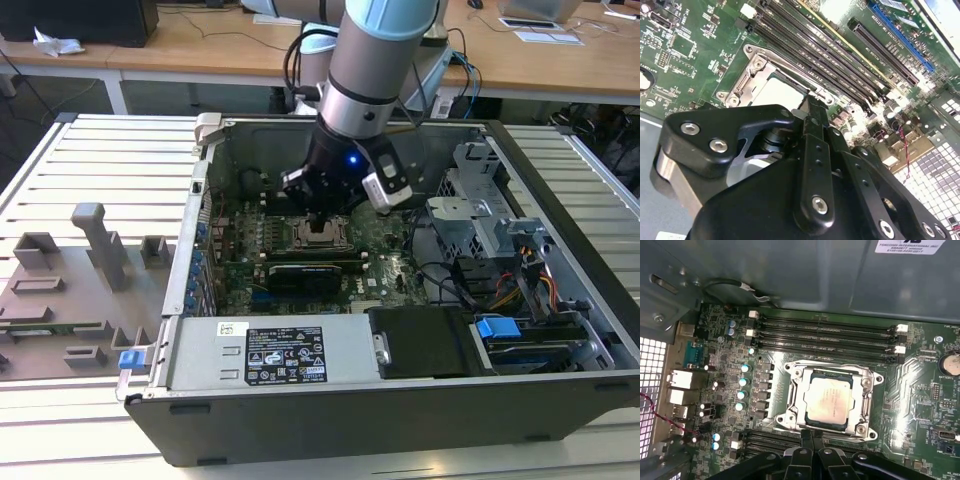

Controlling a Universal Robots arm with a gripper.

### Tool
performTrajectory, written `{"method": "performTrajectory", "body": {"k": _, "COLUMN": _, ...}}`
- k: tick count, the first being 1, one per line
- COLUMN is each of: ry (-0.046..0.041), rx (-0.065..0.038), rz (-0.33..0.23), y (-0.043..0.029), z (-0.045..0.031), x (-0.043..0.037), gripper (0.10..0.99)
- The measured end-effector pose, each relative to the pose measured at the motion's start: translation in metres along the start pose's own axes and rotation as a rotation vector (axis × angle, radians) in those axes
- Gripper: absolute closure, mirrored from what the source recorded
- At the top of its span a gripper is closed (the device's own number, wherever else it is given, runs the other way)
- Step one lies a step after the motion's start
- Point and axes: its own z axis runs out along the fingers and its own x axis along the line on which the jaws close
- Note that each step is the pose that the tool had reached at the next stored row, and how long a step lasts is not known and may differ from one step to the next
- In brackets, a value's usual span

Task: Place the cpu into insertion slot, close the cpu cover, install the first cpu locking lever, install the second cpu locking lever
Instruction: 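Install the second cpu locking lever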

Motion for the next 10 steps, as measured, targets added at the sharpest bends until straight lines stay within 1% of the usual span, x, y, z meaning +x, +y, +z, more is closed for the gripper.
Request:
{"method": "performTrajectory", "body": {"k": 2, "ry": 0.0004, "rx": 0.001, "rz": 0.0, "y": 0.0002, "z": -0.0013, "x": -0.0004, "gripper": 0.98}}
{"method": "performTrajectory", "body": {"k": 4, "ry": 0.0007, "rx": 0.002, "rz": 0.0, "y": 0.0007, "z": -0.0042, "x": -0.0008, "gripper": 0.98}}
{"method": "performTrajectory", "body": {"k": 8, "ry": 0.0012, "rx": 0.005, "rz": 0.001, "y": 0.0021, "z": -0.0147, "x": 0.0001, "gripper": 0.98}}
{"method": "performTrajectory", "body": {"k": 10, "ry": 0.0014, "rx": 0.007, "rz": 0.001, "y": 0.003, "z": -0.0226, "x": 0.001, "gripper": 0.98}}
